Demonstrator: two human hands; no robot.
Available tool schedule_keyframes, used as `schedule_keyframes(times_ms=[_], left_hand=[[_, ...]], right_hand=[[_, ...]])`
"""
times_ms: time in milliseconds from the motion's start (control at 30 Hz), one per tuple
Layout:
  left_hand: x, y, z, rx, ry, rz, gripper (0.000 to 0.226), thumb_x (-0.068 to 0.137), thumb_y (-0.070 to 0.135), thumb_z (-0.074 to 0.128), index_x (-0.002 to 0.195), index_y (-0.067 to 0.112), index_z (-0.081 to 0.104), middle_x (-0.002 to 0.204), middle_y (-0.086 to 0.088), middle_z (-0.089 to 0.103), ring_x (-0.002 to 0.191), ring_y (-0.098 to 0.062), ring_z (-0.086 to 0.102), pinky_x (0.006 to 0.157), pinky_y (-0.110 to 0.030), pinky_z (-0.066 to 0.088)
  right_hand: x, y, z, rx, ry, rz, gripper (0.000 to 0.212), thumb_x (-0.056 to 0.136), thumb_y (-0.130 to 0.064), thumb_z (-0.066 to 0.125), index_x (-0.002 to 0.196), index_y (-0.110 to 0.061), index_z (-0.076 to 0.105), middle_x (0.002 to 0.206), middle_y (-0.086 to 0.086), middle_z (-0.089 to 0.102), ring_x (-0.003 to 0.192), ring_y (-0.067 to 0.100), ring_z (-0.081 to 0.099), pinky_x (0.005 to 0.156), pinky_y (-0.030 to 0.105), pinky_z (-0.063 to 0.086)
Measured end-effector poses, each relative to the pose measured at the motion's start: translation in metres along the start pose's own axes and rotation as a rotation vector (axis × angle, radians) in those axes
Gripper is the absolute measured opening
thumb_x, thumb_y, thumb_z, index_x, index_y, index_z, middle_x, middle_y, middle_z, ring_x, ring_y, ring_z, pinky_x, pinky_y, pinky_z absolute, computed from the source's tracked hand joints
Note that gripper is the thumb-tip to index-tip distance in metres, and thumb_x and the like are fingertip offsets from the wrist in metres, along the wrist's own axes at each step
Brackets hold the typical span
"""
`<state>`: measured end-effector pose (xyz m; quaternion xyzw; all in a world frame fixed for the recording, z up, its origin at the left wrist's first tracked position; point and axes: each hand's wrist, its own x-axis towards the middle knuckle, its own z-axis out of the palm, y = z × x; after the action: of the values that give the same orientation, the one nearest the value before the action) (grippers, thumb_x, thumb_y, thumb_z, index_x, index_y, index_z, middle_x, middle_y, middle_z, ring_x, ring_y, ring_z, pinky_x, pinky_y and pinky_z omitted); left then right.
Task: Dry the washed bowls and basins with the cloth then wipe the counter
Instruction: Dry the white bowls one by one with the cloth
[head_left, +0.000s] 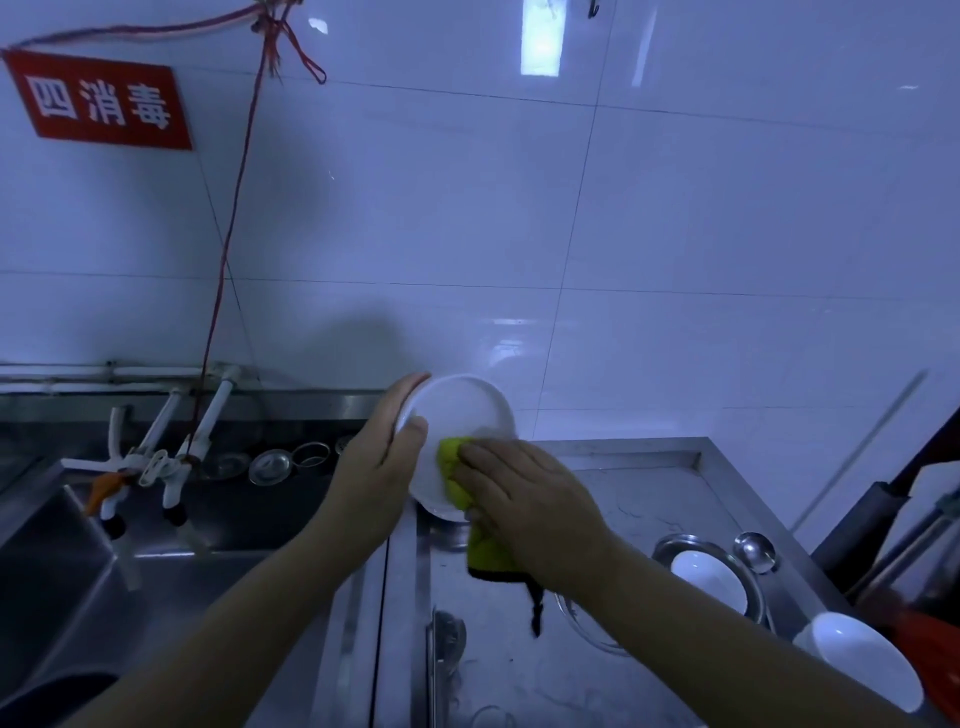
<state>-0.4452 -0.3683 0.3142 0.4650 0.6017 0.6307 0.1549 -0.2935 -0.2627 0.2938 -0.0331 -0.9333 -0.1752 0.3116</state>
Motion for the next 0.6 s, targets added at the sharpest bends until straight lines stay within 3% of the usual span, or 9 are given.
schedule_keyframes(times_ms=[133,233,333,400,500,600], left_hand=[[-0.002,0.0,0.009,0.05,-0.052,-0.042,0.034,0.087,0.038,0.037,0.103,0.068,0.041,0.102,0.035,0.055,0.092,0.009,0.055,0.069,-0.013,0.048],[-0.003,-0.002,0.011,0.043,-0.044,-0.054,0.033,0.087,0.038,0.037,0.107,0.064,0.042,0.105,0.031,0.055,0.095,0.006,0.055,0.072,-0.016,0.049],[-0.004,-0.007,0.009,0.015,-0.015,-0.069,0.033,0.087,0.039,0.039,0.113,0.057,0.043,0.11,0.022,0.056,0.098,-0.003,0.057,0.077,-0.026,0.053],[-0.003,-0.008,0.01,0.012,-0.007,-0.076,0.032,0.085,0.039,0.039,0.112,0.058,0.044,0.109,0.022,0.055,0.096,-0.003,0.057,0.073,-0.026,0.052],[-0.005,-0.008,0.011,0.009,-0.003,-0.093,0.033,0.084,0.04,0.038,0.108,0.062,0.043,0.107,0.027,0.054,0.092,0.004,0.056,0.069,-0.018,0.047],[-0.005,-0.01,0.011,0.008,0.002,-0.094,0.033,0.085,0.04,0.038,0.109,0.061,0.042,0.111,0.023,0.053,0.096,-0.001,0.056,0.072,-0.022,0.049]], right_hand=[[0.013,-0.002,-0.004,-0.015,-0.066,0.235,0.025,0.084,-0.024,0.069,0.101,-0.005,0.069,0.132,0.017,0.057,0.121,0.03,0.057,0.094,0.04,0.049],[0.021,-0.007,-0.005,0.102,-0.033,0.322,0.021,0.087,-0.02,0.058,0.093,-0.003,0.07,0.131,0.017,0.058,0.12,0.031,0.056,0.096,0.041,0.048],[0.012,-0.014,-0.006,0.094,-0.039,0.326,0.03,0.086,-0.027,0.051,0.101,-0.007,0.068,0.121,0.01,0.061,0.112,0.027,0.053,0.106,0.036,0.034],[0.005,-0.02,-0.006,0.017,-0.087,0.307,0.036,0.084,-0.032,0.05,0.108,-0.011,0.068,0.112,0.004,0.063,0.105,0.024,0.053,0.108,0.034,0.027],[0.0,-0.023,-0.007,0.056,-0.109,0.305,0.038,0.085,-0.03,0.046,0.113,-0.013,0.067,0.113,0.001,0.064,0.106,0.022,0.054,0.106,0.032,0.027],[-0.001,-0.024,-0.01,0.108,-0.132,0.296,0.045,0.084,-0.027,0.046,0.122,-0.01,0.062,0.12,0.003,0.062,0.114,0.022,0.054,0.109,0.031,0.027]])
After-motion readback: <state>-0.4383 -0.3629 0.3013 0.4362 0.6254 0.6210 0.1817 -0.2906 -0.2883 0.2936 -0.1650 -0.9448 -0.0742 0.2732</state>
